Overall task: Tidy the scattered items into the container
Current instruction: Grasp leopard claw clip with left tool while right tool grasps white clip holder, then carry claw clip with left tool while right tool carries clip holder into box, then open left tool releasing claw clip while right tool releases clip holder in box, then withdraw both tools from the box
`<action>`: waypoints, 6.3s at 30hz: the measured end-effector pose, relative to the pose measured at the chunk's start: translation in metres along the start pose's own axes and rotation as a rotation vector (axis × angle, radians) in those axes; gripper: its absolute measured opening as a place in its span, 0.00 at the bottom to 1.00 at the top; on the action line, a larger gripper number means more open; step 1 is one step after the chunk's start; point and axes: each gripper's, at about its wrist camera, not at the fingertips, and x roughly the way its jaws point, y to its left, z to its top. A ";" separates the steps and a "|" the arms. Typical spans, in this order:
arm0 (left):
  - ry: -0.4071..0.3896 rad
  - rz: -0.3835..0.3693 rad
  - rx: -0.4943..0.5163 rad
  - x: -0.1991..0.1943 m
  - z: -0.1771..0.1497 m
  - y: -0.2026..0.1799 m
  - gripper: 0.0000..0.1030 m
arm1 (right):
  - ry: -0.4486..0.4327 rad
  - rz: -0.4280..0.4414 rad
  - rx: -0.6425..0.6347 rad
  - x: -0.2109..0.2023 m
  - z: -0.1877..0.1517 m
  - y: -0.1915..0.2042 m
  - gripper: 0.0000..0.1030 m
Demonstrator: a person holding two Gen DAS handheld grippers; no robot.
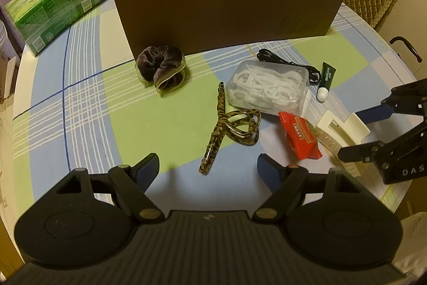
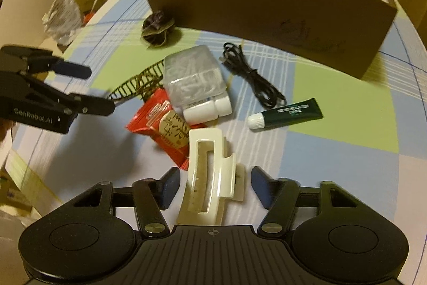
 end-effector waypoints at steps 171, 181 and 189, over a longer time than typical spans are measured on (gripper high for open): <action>-0.039 0.052 -0.075 0.100 0.270 0.042 0.57 | -0.134 -0.142 0.079 0.035 0.246 -0.137 0.97; -0.057 0.086 -0.035 0.074 0.252 0.023 0.87 | -0.150 -0.176 0.072 0.015 0.219 -0.120 0.97; -0.090 0.107 -0.044 0.045 0.237 0.013 0.92 | -0.202 -0.205 0.087 -0.013 0.201 -0.111 0.97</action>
